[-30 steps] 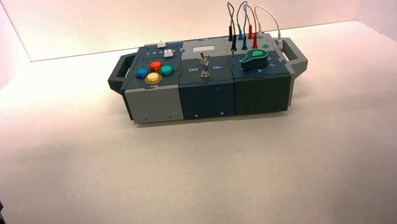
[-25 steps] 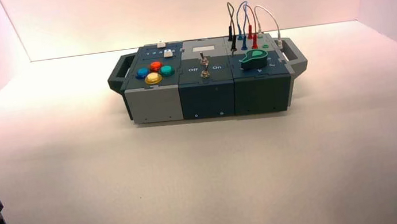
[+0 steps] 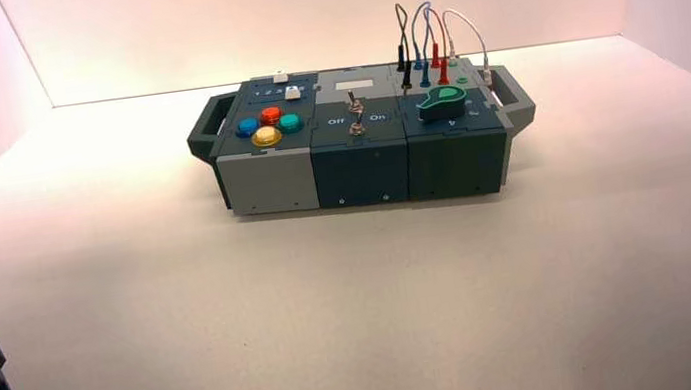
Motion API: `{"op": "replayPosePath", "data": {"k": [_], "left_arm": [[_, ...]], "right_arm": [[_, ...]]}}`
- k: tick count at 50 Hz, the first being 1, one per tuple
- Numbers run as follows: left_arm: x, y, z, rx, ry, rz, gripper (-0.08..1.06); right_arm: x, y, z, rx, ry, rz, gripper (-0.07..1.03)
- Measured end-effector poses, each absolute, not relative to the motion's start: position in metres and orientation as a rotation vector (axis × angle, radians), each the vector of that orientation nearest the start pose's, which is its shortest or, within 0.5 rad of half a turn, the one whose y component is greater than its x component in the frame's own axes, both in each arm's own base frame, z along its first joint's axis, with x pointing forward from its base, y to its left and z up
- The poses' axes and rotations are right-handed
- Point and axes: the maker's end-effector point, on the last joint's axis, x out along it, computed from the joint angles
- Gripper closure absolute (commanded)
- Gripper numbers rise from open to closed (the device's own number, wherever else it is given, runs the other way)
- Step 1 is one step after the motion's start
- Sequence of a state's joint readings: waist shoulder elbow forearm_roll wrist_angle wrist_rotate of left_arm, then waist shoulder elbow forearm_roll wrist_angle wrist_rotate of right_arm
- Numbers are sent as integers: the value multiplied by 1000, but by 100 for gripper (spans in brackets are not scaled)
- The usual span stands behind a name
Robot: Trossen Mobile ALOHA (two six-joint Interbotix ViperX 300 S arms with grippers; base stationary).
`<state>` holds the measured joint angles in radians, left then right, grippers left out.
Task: Insert the white wire.
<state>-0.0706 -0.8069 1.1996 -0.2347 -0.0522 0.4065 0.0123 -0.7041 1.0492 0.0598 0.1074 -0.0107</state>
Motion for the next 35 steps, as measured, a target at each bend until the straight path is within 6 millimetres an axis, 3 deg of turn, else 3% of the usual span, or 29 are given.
{"op": "replayPosePath", "data": {"k": [18,28,30,35], "left_arm": [[267,-42,211,180,427,-198,101],[261,-70,195,204,582,-326,101],[259,-76,190,212,616,-354,101],[256,-81,186,212,668,-383,101]], "right_arm": [[293,9,235,46,566,27,55],[289,16,235,23,672,57,58],[287,22,235,3,710,85,65],[286,34,234,-38,765,135,66]]}}
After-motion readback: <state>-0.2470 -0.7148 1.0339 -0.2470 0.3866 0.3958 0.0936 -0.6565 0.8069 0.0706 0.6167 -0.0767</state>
